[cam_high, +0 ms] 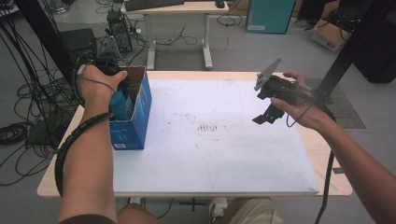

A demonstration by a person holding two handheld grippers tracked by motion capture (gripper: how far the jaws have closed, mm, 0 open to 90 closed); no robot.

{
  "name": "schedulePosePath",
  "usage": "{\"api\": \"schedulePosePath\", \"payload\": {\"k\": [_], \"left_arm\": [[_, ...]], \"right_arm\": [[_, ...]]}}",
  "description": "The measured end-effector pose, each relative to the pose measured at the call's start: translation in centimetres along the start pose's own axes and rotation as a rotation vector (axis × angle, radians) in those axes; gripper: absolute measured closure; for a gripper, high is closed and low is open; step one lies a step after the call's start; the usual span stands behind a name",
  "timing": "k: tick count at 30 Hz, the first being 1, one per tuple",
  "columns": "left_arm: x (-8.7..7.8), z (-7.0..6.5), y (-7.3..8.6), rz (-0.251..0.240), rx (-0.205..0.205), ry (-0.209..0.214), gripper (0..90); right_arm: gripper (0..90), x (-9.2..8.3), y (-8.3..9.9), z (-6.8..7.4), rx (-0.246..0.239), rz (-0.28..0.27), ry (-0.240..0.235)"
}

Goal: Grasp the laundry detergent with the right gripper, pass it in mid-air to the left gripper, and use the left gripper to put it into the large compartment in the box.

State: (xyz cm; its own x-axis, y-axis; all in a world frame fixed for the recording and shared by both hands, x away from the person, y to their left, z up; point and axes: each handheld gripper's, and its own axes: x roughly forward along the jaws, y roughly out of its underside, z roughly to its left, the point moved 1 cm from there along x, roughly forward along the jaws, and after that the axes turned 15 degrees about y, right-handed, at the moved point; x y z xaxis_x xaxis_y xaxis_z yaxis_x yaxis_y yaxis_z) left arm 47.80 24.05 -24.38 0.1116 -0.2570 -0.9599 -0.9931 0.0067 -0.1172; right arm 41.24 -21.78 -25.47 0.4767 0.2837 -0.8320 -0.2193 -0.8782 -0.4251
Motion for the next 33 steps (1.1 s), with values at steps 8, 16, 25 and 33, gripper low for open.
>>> {"api": "schedulePosePath", "payload": {"k": [8,16,25,33], "left_arm": [[1.7,0.2,0.2,0.015,0.009,-0.003,37.0],[2.8,0.3,0.2,0.037,0.018,0.013,36.9],[3.8,0.5,0.2,0.059,0.019,0.007,37.0],[4.0,0.7,0.1,0.050,0.033,0.011,36.8]], "right_arm": [[6.9,0.1,0.2,0.0,0.006,0.003,-0.002],[6.8,0.2,0.5,0.0,0.005,0.000,-0.009],[6.8,0.2,0.8,-0.1,0.019,0.001,-0.002],[6.8,0.2,0.9,-0.1,0.021,0.003,-0.001]]}}
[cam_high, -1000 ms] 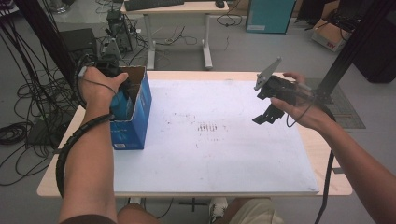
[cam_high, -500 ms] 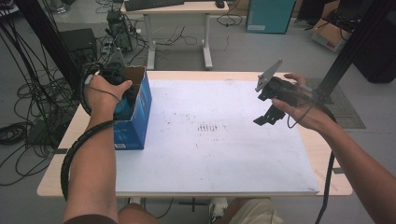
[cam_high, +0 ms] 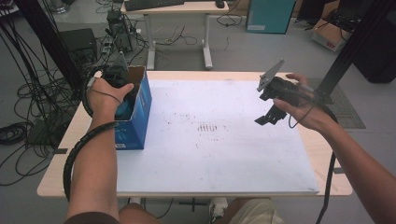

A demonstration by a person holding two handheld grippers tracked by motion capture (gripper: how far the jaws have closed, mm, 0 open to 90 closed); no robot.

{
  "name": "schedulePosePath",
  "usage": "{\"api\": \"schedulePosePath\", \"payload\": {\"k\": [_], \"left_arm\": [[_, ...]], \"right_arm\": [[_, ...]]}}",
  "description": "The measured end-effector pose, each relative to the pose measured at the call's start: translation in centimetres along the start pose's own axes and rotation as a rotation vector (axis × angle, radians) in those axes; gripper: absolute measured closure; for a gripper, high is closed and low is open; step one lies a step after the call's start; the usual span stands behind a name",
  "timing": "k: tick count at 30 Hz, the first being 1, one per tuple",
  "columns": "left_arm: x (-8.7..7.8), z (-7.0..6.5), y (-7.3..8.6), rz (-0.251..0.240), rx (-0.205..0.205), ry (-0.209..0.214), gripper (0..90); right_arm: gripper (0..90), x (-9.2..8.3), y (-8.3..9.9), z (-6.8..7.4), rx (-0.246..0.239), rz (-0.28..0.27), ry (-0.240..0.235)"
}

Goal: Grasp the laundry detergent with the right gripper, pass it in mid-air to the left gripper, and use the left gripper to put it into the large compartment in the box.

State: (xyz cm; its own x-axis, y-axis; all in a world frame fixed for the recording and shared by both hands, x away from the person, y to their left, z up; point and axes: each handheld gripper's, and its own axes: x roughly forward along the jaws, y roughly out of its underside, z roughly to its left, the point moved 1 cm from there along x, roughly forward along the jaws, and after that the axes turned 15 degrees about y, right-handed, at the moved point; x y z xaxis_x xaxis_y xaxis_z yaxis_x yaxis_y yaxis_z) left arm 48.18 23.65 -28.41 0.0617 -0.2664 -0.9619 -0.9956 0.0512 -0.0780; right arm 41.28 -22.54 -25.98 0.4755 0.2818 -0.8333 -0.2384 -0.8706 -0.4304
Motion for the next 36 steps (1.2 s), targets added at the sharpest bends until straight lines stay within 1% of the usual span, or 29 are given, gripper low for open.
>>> {"api": "schedulePosePath", "payload": {"k": [4,5,6,17,19,21,24,25,29,36], "left_arm": [[0.01,0.02,0.02,0.000,0.004,0.001,36.8],[0.01,0.02,0.03,0.000,0.006,0.001,36.8],[0.01,0.01,0.05,-0.001,0.006,0.001,36.8],[0.06,-0.05,0.04,-0.004,0.006,-0.003,36.7],[0.07,-0.02,0.05,-0.005,0.005,-0.001,36.7],[0.05,0.00,0.08,-0.005,0.005,0.000,36.7],[0.06,-0.06,0.11,-0.004,0.009,-0.003,36.7],[0.06,-0.08,0.11,-0.004,0.009,-0.004,36.7],[0.09,-0.17,0.10,-0.003,0.011,-0.007,36.7],[0.12,-0.23,0.06,0.001,0.015,-0.010,36.7]], "right_arm": [[6.8,0.06,0.05,0.00,-0.007,0.004,0.002],[6.8,0.13,0.04,0.05,0.000,0.002,0.003],[6.8,0.13,0.08,-0.02,-0.006,0.007,0.005],[6.8,-0.28,0.13,-0.22,0.000,0.014,0.008],[6.8,-0.25,0.18,-0.28,-0.006,0.007,0.007],[6.8,-0.26,0.19,-0.23,0.004,0.011,0.009],[6.8,-0.37,0.25,-0.35,-0.007,0.013,0.010],[6.9,-0.40,0.25,-0.31,0.003,0.010,0.013],[6.9,-0.52,0.28,-0.41,-0.009,0.013,0.012],[6.9,-0.59,0.40,-0.35,0.000,0.015,0.013]]}}
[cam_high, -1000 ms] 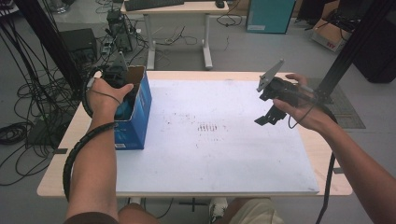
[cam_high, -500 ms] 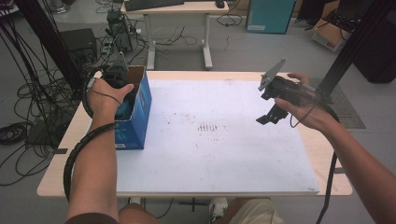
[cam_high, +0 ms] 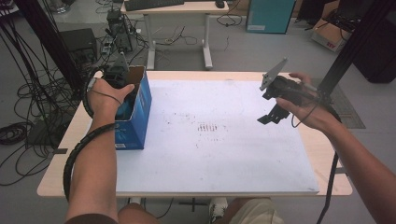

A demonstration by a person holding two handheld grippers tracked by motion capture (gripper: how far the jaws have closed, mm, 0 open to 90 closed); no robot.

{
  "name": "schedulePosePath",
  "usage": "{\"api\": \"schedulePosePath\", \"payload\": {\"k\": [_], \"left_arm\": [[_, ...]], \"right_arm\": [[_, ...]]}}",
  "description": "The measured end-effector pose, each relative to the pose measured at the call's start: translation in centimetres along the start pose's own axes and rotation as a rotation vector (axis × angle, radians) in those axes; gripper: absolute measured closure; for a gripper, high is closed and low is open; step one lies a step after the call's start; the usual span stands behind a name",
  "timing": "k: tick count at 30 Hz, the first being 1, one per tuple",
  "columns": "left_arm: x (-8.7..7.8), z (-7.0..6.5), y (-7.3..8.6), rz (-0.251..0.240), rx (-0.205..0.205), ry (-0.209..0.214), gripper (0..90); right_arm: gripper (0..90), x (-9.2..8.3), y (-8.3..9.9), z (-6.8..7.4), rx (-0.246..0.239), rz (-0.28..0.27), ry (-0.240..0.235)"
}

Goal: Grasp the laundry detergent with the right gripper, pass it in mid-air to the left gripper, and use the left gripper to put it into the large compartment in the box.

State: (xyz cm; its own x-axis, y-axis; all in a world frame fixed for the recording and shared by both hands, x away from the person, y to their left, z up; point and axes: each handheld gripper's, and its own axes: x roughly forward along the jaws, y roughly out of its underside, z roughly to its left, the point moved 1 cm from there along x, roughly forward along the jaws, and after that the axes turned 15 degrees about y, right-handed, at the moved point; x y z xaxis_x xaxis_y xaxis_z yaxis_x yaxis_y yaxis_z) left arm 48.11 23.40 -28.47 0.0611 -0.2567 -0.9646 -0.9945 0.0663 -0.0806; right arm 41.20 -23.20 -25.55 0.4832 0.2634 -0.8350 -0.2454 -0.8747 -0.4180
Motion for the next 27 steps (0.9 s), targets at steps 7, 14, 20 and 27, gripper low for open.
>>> {"api": "schedulePosePath", "payload": {"k": [7,14,20,27], "left_arm": [[0.04,0.00,-0.01,-0.006,-0.001,0.000,36.7],[0.04,-0.01,-0.02,-0.005,-0.001,0.000,36.7],[0.05,-0.02,-0.01,-0.007,-0.001,0.001,36.6],[0.06,-0.03,0.00,-0.007,-0.001,0.000,36.6]], "right_arm": [[6.9,-0.06,0.20,-0.04,0.013,0.000,0.002],[6.8,-0.04,0.20,-0.06,0.009,0.004,0.002],[6.8,-0.01,0.23,-0.06,0.009,0.002,0.002],[6.8,-0.08,0.38,-0.21,0.006,0.002,0.005]]}}
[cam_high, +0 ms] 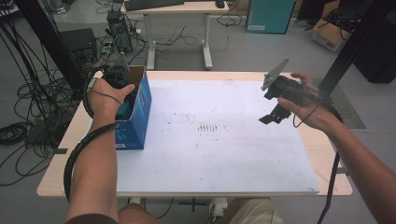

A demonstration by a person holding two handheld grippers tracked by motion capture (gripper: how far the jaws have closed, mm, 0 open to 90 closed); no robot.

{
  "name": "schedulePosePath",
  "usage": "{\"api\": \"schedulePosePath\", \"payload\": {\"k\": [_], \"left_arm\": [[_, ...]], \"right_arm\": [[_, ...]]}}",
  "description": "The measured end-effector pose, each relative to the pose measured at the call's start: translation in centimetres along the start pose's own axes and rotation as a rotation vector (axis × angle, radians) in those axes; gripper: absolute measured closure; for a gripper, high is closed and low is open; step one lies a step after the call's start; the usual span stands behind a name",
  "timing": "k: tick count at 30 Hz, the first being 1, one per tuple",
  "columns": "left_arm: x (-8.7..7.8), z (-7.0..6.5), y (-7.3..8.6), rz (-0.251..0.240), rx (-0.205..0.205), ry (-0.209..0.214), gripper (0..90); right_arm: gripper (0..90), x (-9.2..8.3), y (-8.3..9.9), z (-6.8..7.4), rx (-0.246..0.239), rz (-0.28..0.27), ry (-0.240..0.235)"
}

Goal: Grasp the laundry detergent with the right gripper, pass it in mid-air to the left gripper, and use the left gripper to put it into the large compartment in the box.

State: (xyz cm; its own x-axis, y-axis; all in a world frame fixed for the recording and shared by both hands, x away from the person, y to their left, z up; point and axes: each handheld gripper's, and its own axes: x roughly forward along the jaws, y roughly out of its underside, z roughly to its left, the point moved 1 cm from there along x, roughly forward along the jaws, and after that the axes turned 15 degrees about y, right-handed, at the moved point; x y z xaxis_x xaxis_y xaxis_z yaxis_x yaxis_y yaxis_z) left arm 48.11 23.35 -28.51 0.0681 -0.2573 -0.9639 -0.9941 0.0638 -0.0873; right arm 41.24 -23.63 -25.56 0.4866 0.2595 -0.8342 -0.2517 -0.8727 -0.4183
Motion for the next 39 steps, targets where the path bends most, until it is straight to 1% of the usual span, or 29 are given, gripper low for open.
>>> {"api": "schedulePosePath", "payload": {"k": [5,6,9,17,20,21,22,27,30,31,39], "left_arm": [[-0.01,0.05,0.02,-0.003,-0.001,0.001,36.6],[-0.01,0.05,0.02,-0.003,-0.002,0.001,36.6],[0.00,0.04,0.02,-0.003,-0.001,0.001,36.6],[0.01,-0.02,-0.02,0.001,0.000,0.001,36.6],[0.03,-0.11,-0.04,0.003,0.003,-0.002,36.6],[0.04,-0.12,-0.03,0.002,0.003,-0.002,36.6],[0.04,-0.11,-0.02,0.002,0.003,-0.002,36.6],[0.03,-0.05,0.03,-0.002,0.002,0.000,36.6],[0.03,-0.06,0.01,0.000,0.001,0.000,36.6],[0.02,-0.10,-0.01,0.003,0.004,0.000,36.6],[0.05,-0.20,-0.04,0.007,0.006,-0.004,36.6]], "right_arm": [[6.8,-0.03,0.08,-0.04,-0.006,0.010,-0.002],[6.8,-0.02,0.08,0.01,0.003,0.008,-0.001],[6.9,-0.05,0.14,-0.09,-0.006,0.005,-0.001],[6.8,-0.07,0.36,-0.07,0.007,0.009,0.000],[6.9,-0.05,0.39,-0.07,0.007,0.006,0.001],[6.9,-0.05,0.40,-0.12,-0.003,0.008,-0.001],[6.9,-0.06,0.38,-0.06,0.005,0.008,0.001],[6.9,-0.01,0.55,-0.05,0.014,0.005,0.000],[6.9,0.09,0.69,-0.07,0.005,0.009,-0.002],[6.9,0.12,0.70,0.00,0.015,0.007,-0.001],[6.9,0.02,0.86,-0.11,0.019,0.007,-0.002]]}}
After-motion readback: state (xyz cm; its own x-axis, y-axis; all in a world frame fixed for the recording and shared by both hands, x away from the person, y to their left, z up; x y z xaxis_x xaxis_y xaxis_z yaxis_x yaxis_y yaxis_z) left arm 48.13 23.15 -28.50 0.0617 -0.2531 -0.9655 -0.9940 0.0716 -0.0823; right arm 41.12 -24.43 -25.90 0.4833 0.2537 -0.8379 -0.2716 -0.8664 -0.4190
